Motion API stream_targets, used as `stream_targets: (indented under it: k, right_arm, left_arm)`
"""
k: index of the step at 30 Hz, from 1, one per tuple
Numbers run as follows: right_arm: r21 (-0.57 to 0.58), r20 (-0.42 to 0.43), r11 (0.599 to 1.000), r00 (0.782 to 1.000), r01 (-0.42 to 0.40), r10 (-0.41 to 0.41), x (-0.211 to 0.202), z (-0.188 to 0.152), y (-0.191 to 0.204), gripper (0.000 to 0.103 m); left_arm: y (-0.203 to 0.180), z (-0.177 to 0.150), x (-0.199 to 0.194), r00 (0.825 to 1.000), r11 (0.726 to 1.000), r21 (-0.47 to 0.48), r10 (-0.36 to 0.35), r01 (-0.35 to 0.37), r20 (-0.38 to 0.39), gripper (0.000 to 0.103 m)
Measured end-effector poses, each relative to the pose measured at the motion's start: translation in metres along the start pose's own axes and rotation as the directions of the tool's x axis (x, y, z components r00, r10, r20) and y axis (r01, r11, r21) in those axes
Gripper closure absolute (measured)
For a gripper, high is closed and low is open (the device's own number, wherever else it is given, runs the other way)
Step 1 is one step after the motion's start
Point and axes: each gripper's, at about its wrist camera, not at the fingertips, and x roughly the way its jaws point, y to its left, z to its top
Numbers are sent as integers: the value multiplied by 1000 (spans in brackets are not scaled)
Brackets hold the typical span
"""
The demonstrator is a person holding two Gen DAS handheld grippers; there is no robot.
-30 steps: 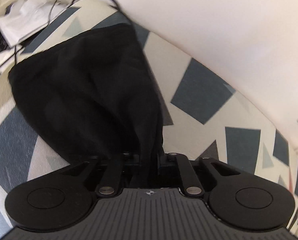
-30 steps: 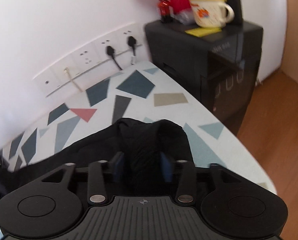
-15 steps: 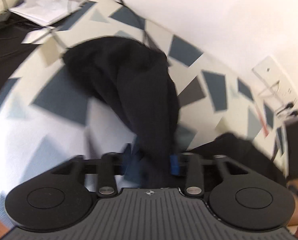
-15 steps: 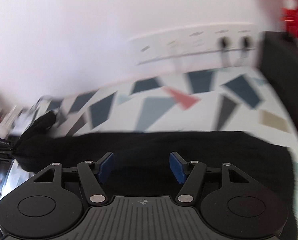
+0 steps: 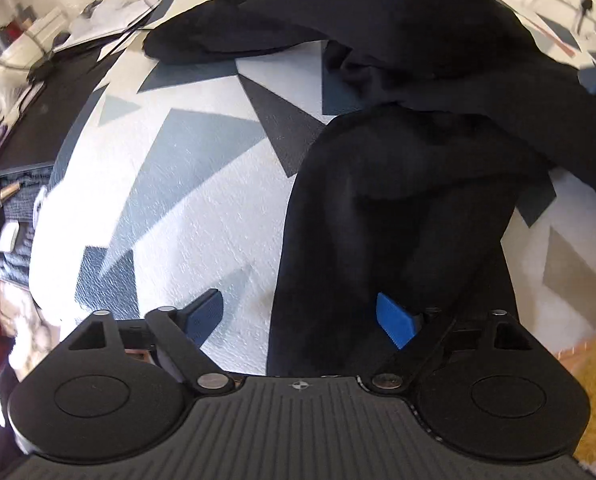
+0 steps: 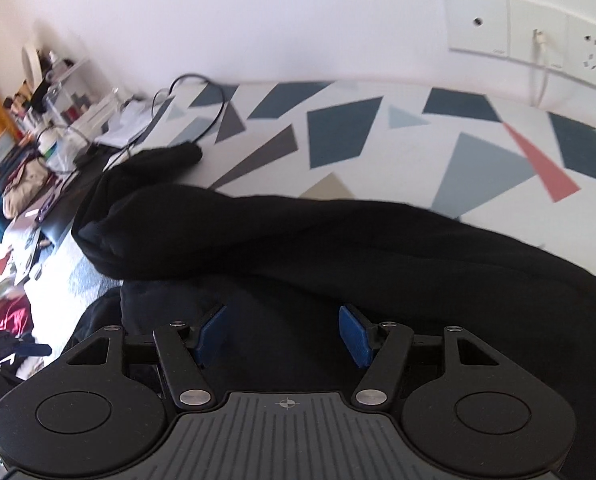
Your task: Fold clothes
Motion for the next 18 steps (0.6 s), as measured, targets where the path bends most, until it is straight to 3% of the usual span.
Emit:
stream_targets:
  k: [1,2,3,4,5,9,11,14,16,18]
  right_arm:
    - [-5,-6,1000,1000,-8,8,2,-1,0,45]
    - [-6,-13,1000,1000,-13,12,3,-2,-1,45]
    - [-6,-18,1000,1000,-15,15,3,-3,-2,45]
    - [-5,-21,1000,1000,-17,16,4,-5,-3,45]
    - [-1,-23,1000,1000,-17,17,4,-6,-5,45]
    - [40,-19,999,1000,-20,21,4,-9,-14,45]
    - [52,-11,998,999,-34,34,1,-10,-17,45]
    - [43,0,998,999,-52,52,-3,-11,-21,45]
    - [46,4,998,999,-53,53,-5,-12,-24,45]
    - [67,10,996,998,-57,56,-6,-12,-27,45]
  left_arm:
    - [3,1,-2,999,999,-29,-38,38,-1,34]
    - [6,2,-3,997,996,-57,-75,75,0,53]
    - [6,1,-5,997,994,-68,-80,80,6,65]
    - [3,0,-7,996,995,-60,-84,85,9,71]
    - [0,0,-9,996,994,-55,-89,89,11,86]
    - [-13,-5,-13,984,969,-176,-176,170,-20,93]
    - [-12,-4,-25,977,953,-223,-212,207,2,93]
    - [4,9,-58,961,903,-331,-248,275,125,93]
    - [21,24,-87,939,864,-383,-256,328,228,94]
    - [31,42,-115,915,847,-382,-261,369,307,94]
